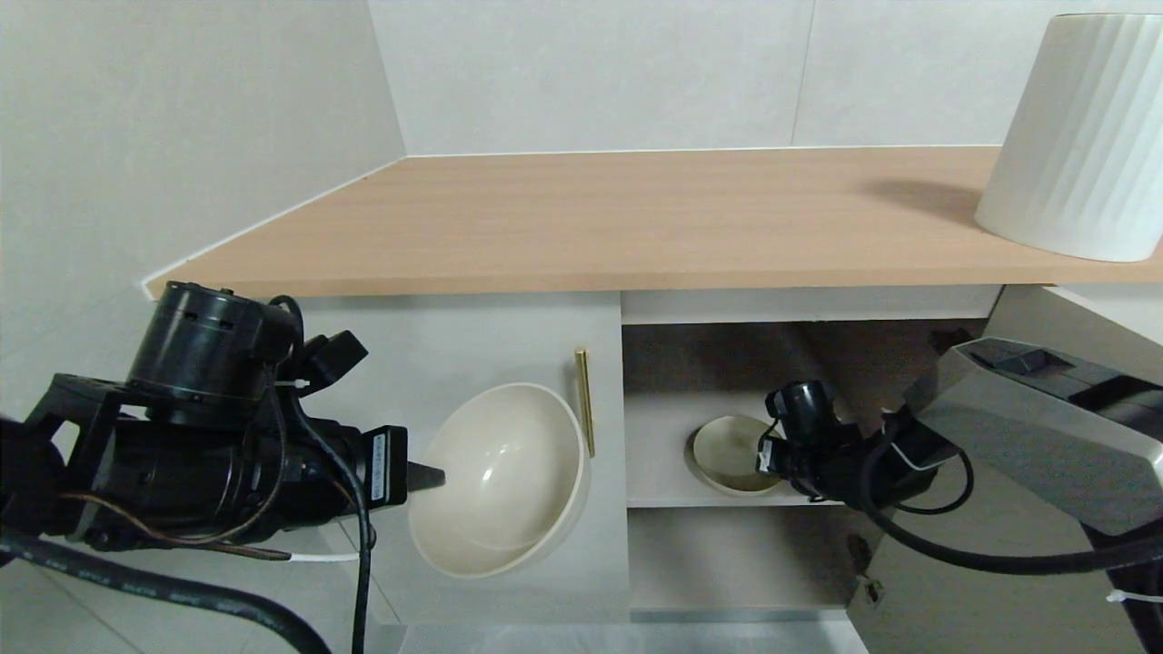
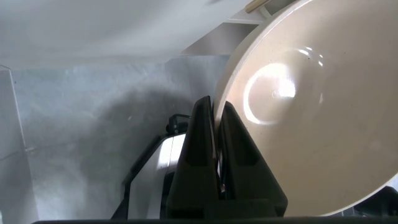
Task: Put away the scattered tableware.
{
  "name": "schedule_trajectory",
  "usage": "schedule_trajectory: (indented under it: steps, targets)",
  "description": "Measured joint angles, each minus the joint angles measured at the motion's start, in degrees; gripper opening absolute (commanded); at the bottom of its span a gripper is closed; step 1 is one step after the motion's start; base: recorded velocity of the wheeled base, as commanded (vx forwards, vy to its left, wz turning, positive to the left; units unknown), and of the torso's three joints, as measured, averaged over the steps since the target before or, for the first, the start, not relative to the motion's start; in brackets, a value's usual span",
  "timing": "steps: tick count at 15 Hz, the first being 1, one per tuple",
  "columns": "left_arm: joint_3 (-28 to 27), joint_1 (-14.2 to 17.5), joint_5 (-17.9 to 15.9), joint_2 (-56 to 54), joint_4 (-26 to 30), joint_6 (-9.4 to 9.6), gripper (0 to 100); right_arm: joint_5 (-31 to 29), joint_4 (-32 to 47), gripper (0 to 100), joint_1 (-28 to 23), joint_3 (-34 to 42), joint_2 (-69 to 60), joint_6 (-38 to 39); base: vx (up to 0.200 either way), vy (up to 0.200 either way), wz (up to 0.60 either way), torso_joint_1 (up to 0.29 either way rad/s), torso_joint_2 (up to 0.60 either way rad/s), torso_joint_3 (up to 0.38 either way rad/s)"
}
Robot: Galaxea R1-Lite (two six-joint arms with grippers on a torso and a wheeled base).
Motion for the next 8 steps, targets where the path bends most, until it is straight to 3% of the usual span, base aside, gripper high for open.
schedule_trajectory:
  steps: [8]
  targets:
    - [0.00,0.01,-0.02,0.44,-0.01,-0.02,0,-0.04,1.49,0,-0.38,-3.83,1.33,-0.13,0.000,0.000,0.00,0.000,0.00,0.000]
